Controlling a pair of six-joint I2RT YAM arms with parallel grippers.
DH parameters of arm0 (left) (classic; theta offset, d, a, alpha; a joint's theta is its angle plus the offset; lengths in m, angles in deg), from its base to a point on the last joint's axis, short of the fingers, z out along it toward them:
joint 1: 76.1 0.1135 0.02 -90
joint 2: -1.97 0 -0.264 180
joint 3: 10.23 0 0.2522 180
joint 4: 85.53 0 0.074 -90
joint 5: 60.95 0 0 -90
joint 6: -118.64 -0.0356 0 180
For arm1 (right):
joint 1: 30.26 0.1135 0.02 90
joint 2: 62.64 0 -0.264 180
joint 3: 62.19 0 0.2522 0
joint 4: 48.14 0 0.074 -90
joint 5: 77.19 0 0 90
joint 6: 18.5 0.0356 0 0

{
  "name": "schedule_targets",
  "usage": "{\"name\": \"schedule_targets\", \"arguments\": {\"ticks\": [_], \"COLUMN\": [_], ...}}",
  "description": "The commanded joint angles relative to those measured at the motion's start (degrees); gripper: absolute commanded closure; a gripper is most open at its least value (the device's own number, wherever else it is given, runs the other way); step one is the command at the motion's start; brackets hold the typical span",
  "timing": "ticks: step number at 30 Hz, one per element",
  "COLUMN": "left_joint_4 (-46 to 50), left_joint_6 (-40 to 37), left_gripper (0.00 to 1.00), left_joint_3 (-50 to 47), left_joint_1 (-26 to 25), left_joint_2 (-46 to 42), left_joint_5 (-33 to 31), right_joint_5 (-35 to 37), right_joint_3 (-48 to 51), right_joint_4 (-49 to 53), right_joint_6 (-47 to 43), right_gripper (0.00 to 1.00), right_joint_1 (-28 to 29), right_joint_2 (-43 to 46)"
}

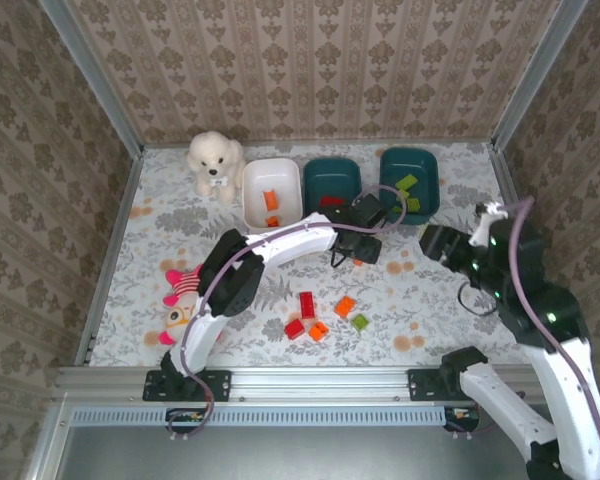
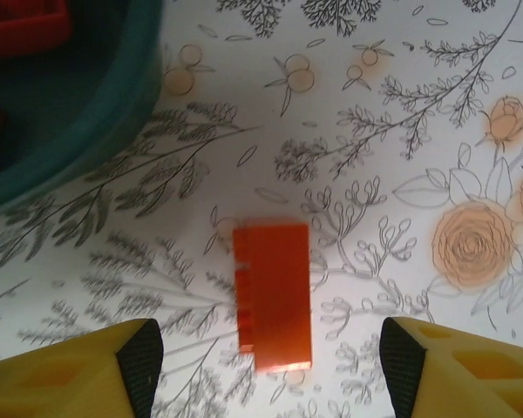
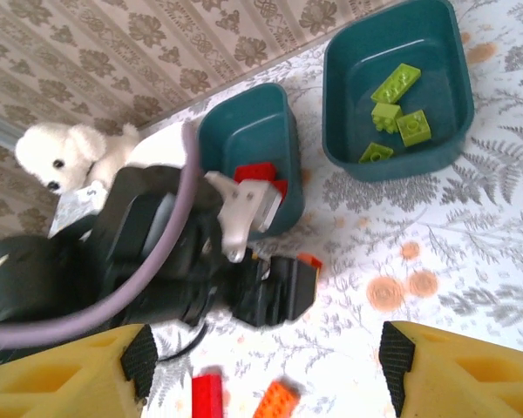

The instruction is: Sort the legos into containers by color

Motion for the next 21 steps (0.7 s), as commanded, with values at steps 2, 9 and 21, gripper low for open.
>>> {"name": "schedule_targets", "arguments": {"ticks": [2,9,21], "left_joint_4": [4.14,6.57,7.0], "left_joint_6": [-1.15,-1.04,-1.82], "left_gripper": [0.31,0.38,0.7], "left_joint_3": [5.57,9.51,9.48], "left_joint_1": [-0.77,-0.88,-0.87], "left_joint_2": [3.71,8.35,7.18], "left_joint_5": [-3.68,-4.42,-6.15], "right_joint_5": [-4.9,-8.93,-9.9], "right_joint_3": [0.51,-0.16,-0.16], "right_joint_4": [10.26,10.95,8.84], "right_joint_6": [-1.56,-1.33,-1.75], "right_gripper": [0.26,0.28,0.29], "right_joint_1": [0.34,0.37,0.37], "right_joint_2": [4.19,4.81,2.36]}}
